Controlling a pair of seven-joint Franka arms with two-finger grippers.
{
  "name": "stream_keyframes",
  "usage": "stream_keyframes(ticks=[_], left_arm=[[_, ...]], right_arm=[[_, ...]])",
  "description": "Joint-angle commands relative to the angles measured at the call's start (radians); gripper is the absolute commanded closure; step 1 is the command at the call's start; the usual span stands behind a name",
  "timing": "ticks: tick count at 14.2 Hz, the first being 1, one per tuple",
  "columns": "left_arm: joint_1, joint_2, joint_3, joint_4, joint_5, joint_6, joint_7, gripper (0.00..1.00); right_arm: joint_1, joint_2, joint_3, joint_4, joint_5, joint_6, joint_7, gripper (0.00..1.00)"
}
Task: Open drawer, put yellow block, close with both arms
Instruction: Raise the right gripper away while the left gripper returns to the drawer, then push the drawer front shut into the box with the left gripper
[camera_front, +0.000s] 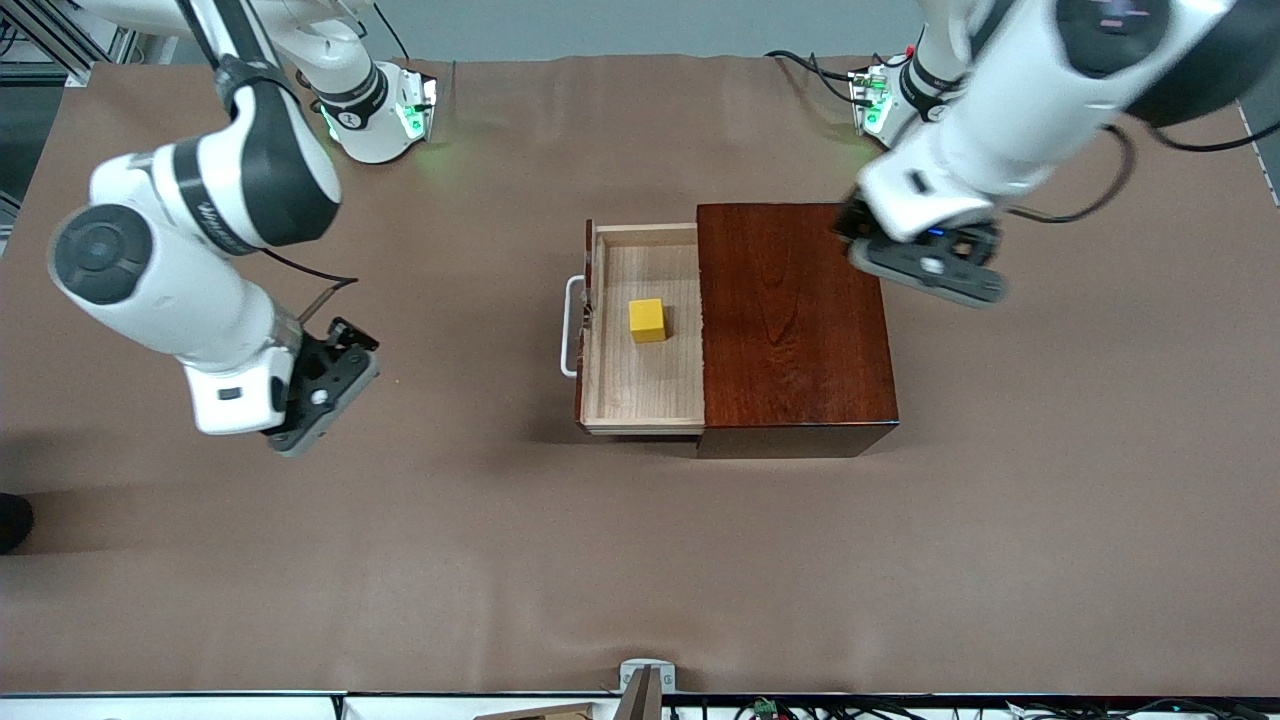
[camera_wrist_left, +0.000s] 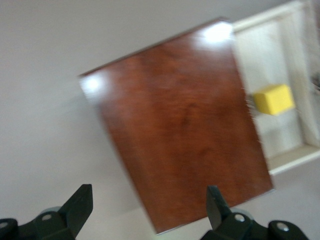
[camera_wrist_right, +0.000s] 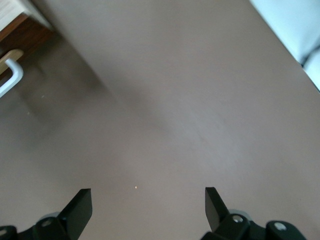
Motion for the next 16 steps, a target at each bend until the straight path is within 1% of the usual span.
stream_keyframes(ticks=[1,3,4,5,6,8,9,10,12,14,16], left_arm=[[-0.15,0.069,-0.002,0.053,0.079,0.041,0.007,0.0],[-0.266,0.141,-0.004,0.105,0.162,0.076,0.012,0.0],[-0.315,0.184,-0.002,0.146,0.167,0.099,0.01,0.0],[-0.34,0.227,-0.004,0.187,0.164,0.134,0.024,0.0],[-0.35,0.256,-0.014,0.209,0.156,0.162,0.032,0.0],[-0.357,0.301,-0.066,0.212,0.124,0.249,0.074,0.0],[-0.358,0.325,-0.089,0.214,0.124,0.293,0.151,0.0],[-0.36,0.359,-0.105,0.219,0.124,0.336,0.268,0.0],[-0.369,0.432,-0.111,0.249,0.121,0.407,0.463,0.0],[-0.375,0.491,-0.111,0.258,0.12,0.482,0.551,0.0],[-0.375,0.549,-0.11,0.258,0.121,0.55,0.674,0.0]], right_arm=[[-0.072,-0.067,-0.007,-0.023,-0.012,-0.017,0.07,0.0],[-0.139,-0.097,-0.006,-0.029,-0.011,-0.039,0.1,0.0],[-0.162,-0.111,-0.006,-0.029,-0.009,-0.063,0.12,0.0],[-0.175,-0.134,-0.007,-0.033,-0.008,-0.083,0.148,0.0],[-0.175,-0.163,-0.007,-0.046,-0.008,-0.109,0.203,0.0],[-0.175,-0.215,-0.007,-0.058,-0.008,-0.178,0.326,0.0],[-0.172,-0.24,-0.009,-0.063,-0.008,-0.215,0.381,0.0],[-0.17,-0.264,-0.009,-0.07,-0.008,-0.25,0.434,0.0],[-0.167,-0.304,-0.009,-0.087,-0.008,-0.292,0.511,0.0],[-0.167,-0.334,-0.015,-0.098,-0.008,-0.3,0.554,0.0],[-0.143,-0.335,-0.061,-0.089,-0.008,-0.316,0.579,0.0]])
